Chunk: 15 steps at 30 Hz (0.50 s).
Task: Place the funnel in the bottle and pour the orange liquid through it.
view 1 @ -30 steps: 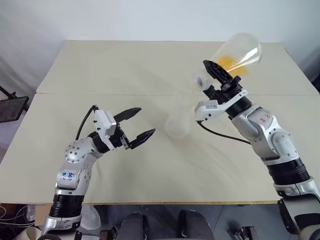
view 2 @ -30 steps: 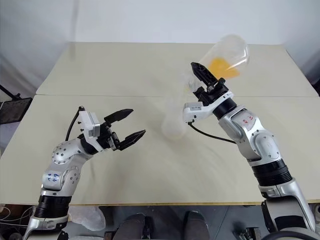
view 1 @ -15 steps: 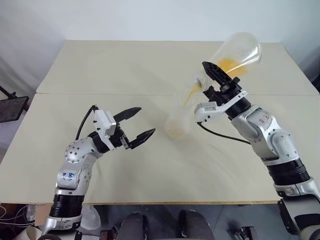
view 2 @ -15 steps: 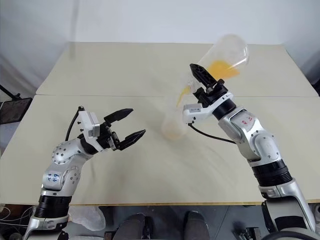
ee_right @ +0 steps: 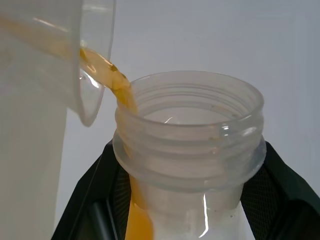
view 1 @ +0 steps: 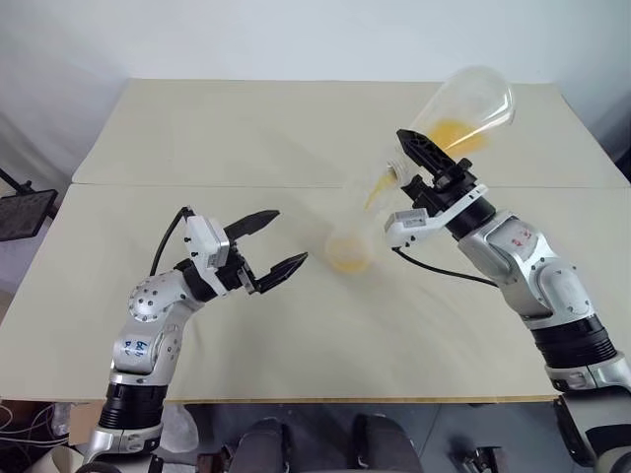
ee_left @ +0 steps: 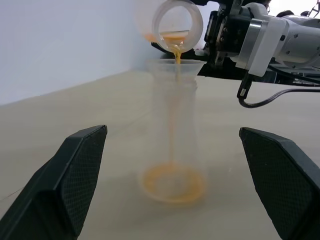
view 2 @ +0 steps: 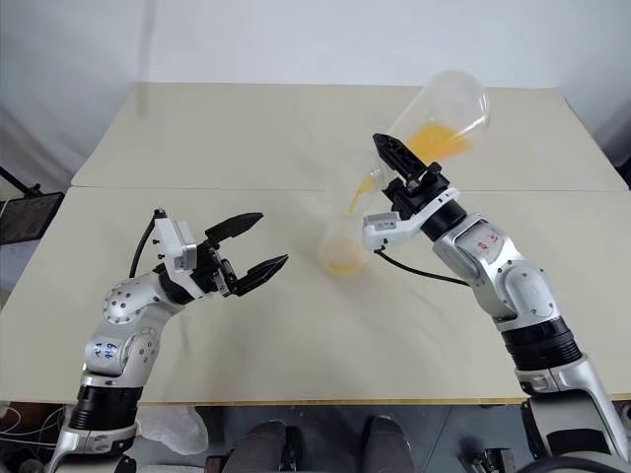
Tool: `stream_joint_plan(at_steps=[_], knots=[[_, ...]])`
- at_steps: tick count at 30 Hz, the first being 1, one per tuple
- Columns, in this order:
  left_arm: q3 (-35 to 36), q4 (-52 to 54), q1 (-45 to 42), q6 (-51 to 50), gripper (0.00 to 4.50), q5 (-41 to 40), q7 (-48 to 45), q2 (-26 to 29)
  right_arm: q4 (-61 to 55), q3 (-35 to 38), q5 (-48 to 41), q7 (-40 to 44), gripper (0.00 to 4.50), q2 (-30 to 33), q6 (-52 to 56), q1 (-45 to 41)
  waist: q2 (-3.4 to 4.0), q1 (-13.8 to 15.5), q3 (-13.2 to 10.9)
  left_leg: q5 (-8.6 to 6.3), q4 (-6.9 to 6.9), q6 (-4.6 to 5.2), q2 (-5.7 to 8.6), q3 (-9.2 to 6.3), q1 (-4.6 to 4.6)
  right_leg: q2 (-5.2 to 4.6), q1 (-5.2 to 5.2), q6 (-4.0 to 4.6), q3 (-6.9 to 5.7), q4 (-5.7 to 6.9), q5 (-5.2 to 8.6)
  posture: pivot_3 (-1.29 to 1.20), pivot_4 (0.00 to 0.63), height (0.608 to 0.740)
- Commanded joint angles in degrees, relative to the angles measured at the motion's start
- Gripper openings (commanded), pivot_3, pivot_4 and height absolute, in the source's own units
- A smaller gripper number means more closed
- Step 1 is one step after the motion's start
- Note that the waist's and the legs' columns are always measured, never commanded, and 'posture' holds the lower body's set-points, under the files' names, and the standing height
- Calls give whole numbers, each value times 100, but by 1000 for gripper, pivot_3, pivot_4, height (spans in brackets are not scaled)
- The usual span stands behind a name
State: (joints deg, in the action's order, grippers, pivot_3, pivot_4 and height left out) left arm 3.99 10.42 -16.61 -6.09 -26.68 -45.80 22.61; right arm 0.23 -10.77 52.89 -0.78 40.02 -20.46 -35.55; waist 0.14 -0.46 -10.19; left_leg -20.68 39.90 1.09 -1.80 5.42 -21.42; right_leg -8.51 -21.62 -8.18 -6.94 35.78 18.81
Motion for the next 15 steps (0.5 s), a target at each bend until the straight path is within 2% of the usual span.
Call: stream_joint_plan(at_steps=[1,15], knots=[[39,211,50,107,4500,-64,27,-30,-101,135,-21,-175,2466,111,-81,-113,0,-6,0,0,0,0,0,0,0,0,0,0,0,0,0,0,150,740],[46,196,35,125,4500,-46,46,-136,-92,108,96,-280,2466,85,-122,-170,0,-16,0,0,-1,-1,-1,0,0,1,0,0,-1,0,0,0,150,740]])
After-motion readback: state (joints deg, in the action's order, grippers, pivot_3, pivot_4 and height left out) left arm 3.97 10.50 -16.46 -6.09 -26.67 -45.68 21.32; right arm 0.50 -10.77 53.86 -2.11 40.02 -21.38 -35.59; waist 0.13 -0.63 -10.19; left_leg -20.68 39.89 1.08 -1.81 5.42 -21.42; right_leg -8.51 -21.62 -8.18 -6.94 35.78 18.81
